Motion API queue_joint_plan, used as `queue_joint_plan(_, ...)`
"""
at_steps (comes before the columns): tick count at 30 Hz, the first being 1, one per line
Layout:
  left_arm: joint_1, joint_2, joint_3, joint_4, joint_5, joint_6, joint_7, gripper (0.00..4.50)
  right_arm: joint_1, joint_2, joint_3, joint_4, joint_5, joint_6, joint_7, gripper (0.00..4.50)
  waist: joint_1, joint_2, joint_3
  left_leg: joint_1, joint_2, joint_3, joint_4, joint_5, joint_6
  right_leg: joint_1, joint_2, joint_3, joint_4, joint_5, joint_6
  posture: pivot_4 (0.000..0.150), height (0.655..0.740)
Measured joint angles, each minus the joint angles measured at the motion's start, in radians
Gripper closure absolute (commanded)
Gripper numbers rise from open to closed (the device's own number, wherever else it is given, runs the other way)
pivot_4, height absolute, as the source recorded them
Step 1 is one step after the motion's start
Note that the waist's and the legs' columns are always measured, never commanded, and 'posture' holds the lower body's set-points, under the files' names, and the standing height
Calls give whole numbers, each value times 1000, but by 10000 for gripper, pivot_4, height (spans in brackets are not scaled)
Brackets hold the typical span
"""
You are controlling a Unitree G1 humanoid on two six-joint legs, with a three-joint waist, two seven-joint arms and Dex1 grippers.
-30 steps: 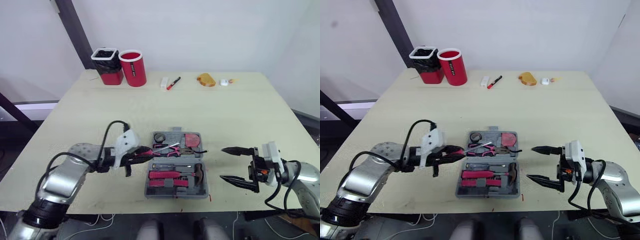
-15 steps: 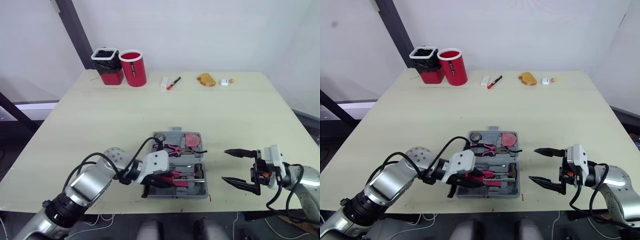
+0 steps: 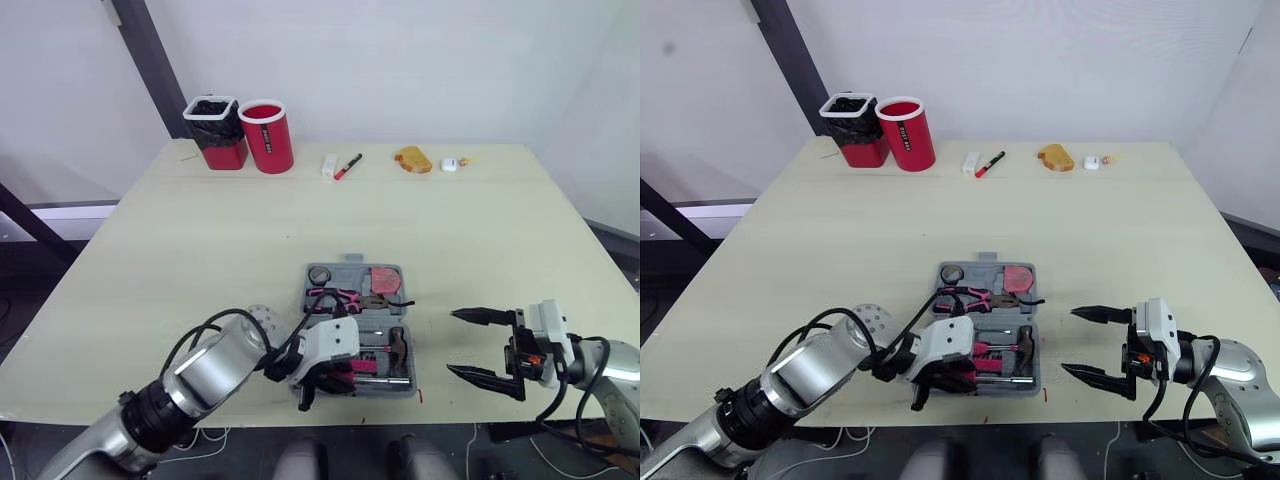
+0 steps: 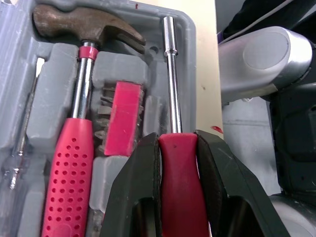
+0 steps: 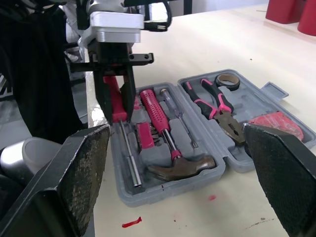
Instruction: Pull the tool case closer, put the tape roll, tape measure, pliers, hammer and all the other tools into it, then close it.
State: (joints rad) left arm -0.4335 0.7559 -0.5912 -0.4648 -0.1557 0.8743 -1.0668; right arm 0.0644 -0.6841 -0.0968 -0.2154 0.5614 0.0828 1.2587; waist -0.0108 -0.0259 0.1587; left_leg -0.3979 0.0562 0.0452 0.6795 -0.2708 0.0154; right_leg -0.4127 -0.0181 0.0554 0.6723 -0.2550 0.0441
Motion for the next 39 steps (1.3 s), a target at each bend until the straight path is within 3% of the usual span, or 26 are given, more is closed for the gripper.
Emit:
queue_joint_plan(34,-40,-46,-49,97,35,-39,-22,39252,4,-25,-1,20,-6,-22,14,0,4,0,0,0,0,0,1,0,0,0,0,0,0,0,0,1500,7400)
queue_joint_plan(36,-40,-47,-49,98,35,-39,-24,28942,8,-23,-1,20,-8,-22,9,0,4,0,0,0,0,0,1,0,0,1,0,0,0,0,0,1500,7400)
queue_joint_plan(39,-40,-48,-51,99,37,-46,-23,27118,10,-21,-1,20,-9,-23,4,0,4,0,0,0,0,0,1,0,0,1,0,0,0,0,0,1500,7400)
